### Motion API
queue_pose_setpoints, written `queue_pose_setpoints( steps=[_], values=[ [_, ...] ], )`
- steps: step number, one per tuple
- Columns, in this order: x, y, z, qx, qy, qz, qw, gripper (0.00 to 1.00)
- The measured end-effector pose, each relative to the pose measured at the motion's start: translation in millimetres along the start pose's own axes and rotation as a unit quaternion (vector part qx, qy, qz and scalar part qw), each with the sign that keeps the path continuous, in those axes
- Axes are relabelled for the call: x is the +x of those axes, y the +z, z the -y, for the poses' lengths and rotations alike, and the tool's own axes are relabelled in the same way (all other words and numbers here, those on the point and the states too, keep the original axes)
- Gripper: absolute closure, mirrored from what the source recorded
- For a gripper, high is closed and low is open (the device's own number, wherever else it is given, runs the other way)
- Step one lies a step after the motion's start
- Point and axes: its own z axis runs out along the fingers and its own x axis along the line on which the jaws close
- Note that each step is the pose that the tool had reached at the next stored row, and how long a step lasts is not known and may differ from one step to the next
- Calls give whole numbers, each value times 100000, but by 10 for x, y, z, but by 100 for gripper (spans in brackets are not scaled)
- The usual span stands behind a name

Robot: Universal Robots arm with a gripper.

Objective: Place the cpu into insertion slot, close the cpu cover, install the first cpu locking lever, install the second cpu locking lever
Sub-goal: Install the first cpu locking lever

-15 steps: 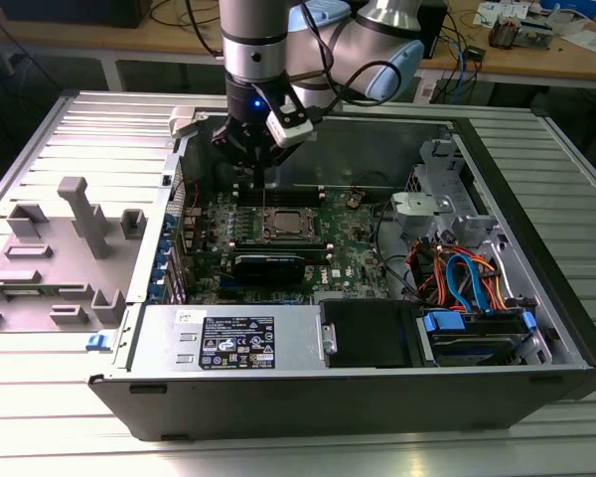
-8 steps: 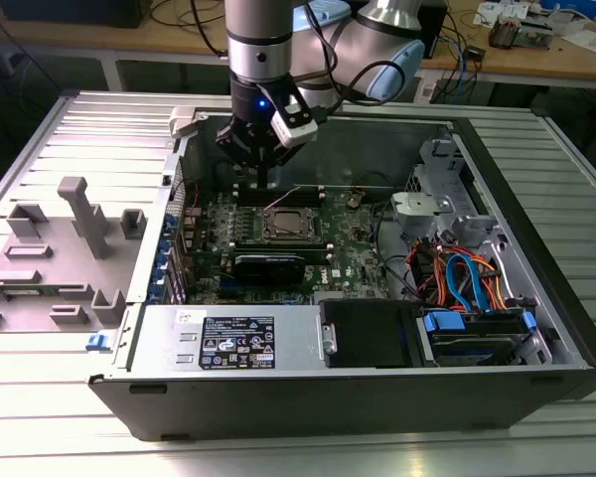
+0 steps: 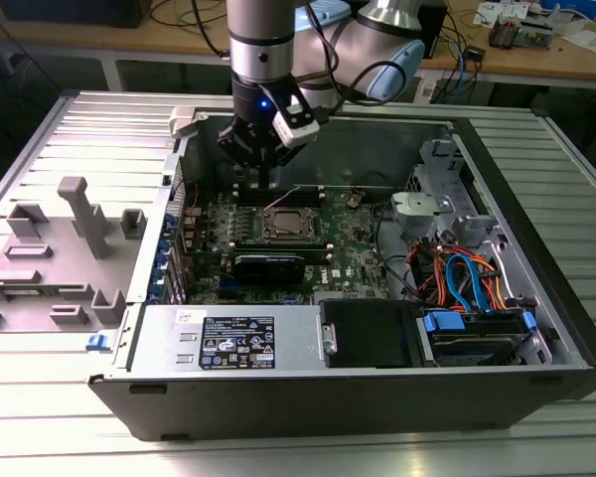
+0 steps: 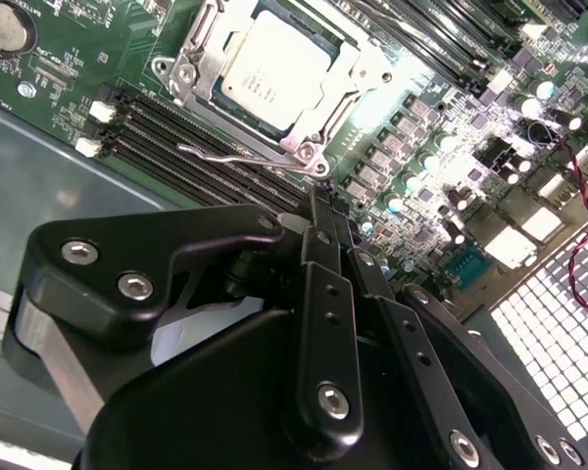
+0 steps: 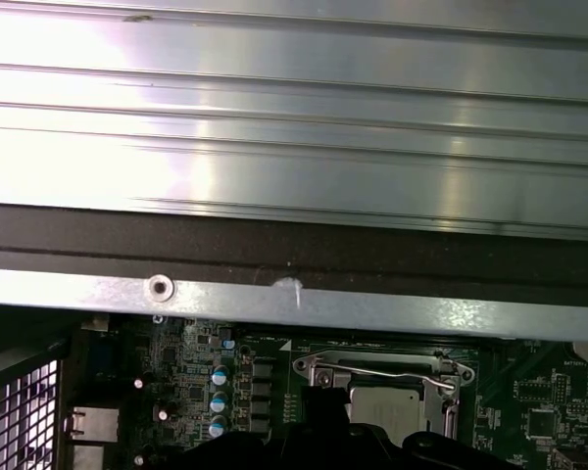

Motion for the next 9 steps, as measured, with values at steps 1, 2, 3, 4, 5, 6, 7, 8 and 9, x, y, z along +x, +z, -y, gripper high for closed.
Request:
queue_pose_setpoints(
  steps=[1, 2, 3, 4, 5, 6, 7, 8, 9],
  values=[
    [-3, 1, 1, 8, 3, -6, 100000, 89],
    [-2, 1, 1, 13, 8, -14, 100000, 89],
    [-4, 3, 1, 13, 8, -10, 100000, 89],
    [-5, 4, 0, 8, 7, -8, 100000, 89],
    [-5, 4, 0, 9, 6, -10, 100000, 89],
    [-5, 4, 0, 8, 6, -8, 100000, 89],
    [-6, 5, 1, 7, 6, -7, 100000, 89],
    [-6, 5, 0, 7, 7, -6, 100000, 89],
    [-6, 5, 0, 7, 8, -8, 100000, 89]
  ],
)
